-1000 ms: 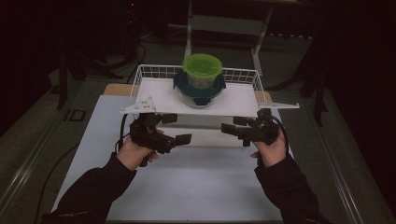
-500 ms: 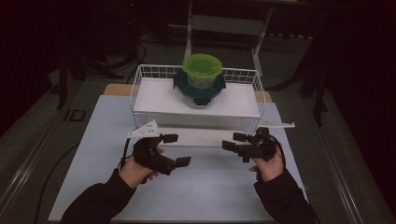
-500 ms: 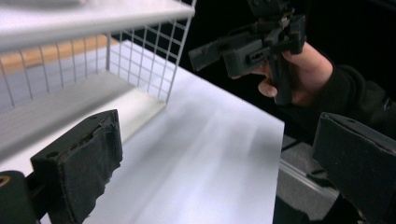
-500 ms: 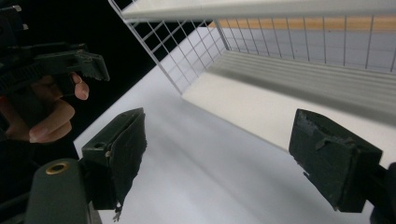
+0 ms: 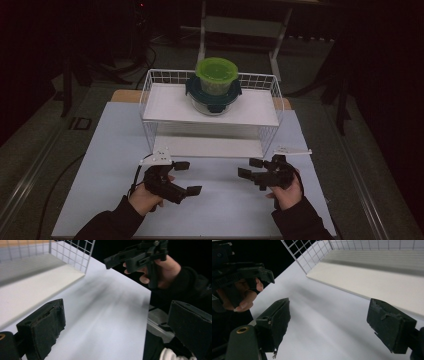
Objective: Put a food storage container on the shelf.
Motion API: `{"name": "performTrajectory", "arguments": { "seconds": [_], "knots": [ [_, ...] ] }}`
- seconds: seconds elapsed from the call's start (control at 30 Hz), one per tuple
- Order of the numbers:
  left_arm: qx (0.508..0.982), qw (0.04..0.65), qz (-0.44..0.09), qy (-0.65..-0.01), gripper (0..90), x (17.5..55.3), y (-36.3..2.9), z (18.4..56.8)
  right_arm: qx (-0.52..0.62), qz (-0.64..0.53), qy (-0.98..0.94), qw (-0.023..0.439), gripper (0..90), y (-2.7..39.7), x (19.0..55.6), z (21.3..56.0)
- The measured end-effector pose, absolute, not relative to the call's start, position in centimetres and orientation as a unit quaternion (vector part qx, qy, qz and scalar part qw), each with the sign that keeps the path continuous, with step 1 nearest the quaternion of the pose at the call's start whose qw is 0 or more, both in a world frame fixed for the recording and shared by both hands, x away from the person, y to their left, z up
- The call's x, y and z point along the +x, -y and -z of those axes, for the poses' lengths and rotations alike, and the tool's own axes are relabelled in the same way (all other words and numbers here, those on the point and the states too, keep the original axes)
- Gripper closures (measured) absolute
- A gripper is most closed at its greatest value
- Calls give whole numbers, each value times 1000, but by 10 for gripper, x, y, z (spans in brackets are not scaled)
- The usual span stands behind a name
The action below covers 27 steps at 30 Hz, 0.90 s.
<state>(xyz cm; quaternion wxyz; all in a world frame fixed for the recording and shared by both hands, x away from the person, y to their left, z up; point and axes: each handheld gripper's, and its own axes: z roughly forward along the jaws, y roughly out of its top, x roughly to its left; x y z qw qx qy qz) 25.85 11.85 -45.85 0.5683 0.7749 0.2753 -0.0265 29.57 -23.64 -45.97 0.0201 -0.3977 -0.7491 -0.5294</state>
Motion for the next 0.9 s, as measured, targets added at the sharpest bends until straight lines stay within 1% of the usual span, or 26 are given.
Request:
{"name": "performTrajectory", "arguments": {
  "seconds": [0.1,0.2,0.37,0.5,0.63,0.67,0.9],
  "knots": [
    [787,559,12,-260,15,251,-116,469,-401,524,752,20,183,239,292,471],
    [790,557,11,-258,15,250,-115,471,-403,521,752,18,183,240,291,473],
    [788,555,9,-265,15,245,-116,487,-408,516,753,11,183,246,282,480],
    [792,552,-3,-261,15,245,-115,491,-398,517,757,0,181,251,279,486],
    [791,553,-2,-261,15,245,-114,494,-397,516,759,-7,181,253,278,490],
    [790,554,-3,-264,15,245,-115,496,-397,512,762,-15,180,255,280,495],
    [790,551,-7,-268,15,245,-118,499,-395,509,764,-19,179,256,282,499]
  ]
}}
